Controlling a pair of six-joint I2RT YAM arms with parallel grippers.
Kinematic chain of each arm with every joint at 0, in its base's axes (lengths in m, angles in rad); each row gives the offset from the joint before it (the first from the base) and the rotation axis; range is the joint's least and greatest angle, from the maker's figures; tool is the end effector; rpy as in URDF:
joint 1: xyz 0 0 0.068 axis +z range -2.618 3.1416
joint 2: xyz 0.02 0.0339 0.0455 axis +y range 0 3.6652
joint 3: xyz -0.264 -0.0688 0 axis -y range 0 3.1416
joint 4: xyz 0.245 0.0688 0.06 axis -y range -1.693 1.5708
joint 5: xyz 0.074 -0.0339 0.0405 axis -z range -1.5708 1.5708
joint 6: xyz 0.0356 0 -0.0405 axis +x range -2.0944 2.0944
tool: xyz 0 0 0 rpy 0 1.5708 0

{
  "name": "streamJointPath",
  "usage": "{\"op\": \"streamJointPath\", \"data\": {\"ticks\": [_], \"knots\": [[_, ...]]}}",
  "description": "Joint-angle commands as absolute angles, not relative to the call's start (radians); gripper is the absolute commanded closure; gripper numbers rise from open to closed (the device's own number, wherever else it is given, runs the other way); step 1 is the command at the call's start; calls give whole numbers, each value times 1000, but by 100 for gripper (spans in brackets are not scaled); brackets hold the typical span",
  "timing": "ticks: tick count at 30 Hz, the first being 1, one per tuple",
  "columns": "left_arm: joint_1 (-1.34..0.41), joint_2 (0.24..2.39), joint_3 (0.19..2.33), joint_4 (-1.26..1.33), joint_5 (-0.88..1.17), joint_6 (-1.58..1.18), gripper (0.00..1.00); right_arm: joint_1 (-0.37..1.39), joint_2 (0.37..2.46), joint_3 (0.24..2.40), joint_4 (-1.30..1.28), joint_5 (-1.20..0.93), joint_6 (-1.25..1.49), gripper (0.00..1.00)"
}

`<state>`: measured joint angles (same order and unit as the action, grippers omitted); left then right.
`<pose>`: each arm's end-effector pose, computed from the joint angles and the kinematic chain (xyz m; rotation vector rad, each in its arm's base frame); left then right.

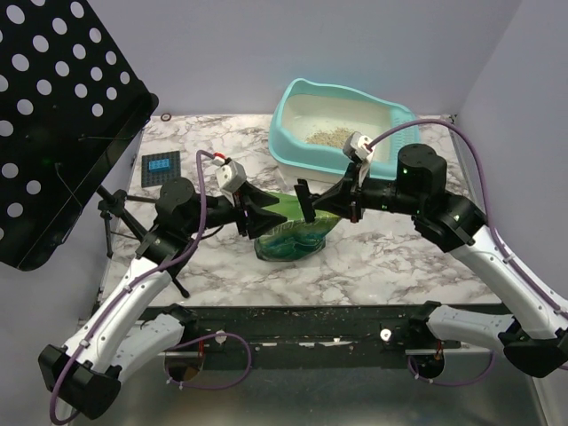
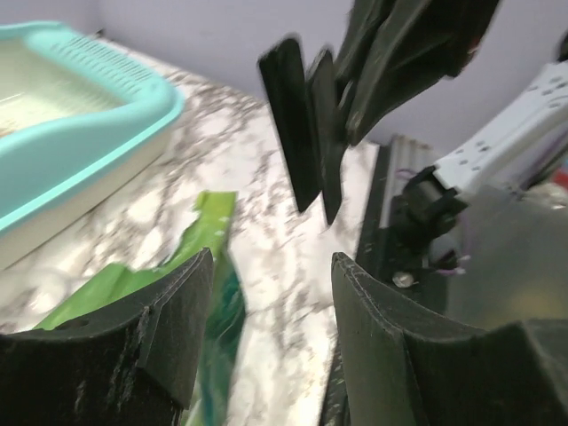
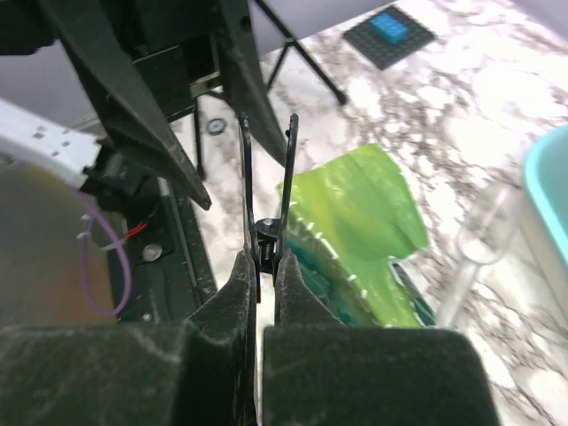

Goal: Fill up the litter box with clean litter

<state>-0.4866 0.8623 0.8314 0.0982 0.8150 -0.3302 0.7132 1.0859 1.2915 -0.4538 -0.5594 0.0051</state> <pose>0.1586 -0.1132 0.3730 0.8136 1.4519 -1.2405 0.1582 0.1618 0.4302 -1.0314 1.5952 1.0056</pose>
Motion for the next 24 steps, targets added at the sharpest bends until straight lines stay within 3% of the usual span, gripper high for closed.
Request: {"op": "streamJointPath", "data": {"ticks": [1,9,22,24], "knots": [[-491,873,858,-149,647,-98,37,715,1083,1347,-561,-335,-58,100],[-531,931,816,-203,591,86,39,713,1089,1362,-617,-252,-158,100],[-548,1078,799,-198,606,110,39,713,1140,1361,-623,-318,-255,100],[-549,1097,796,-201,595,113,43,712,1144,1353,-618,-314,-261,100]]}}
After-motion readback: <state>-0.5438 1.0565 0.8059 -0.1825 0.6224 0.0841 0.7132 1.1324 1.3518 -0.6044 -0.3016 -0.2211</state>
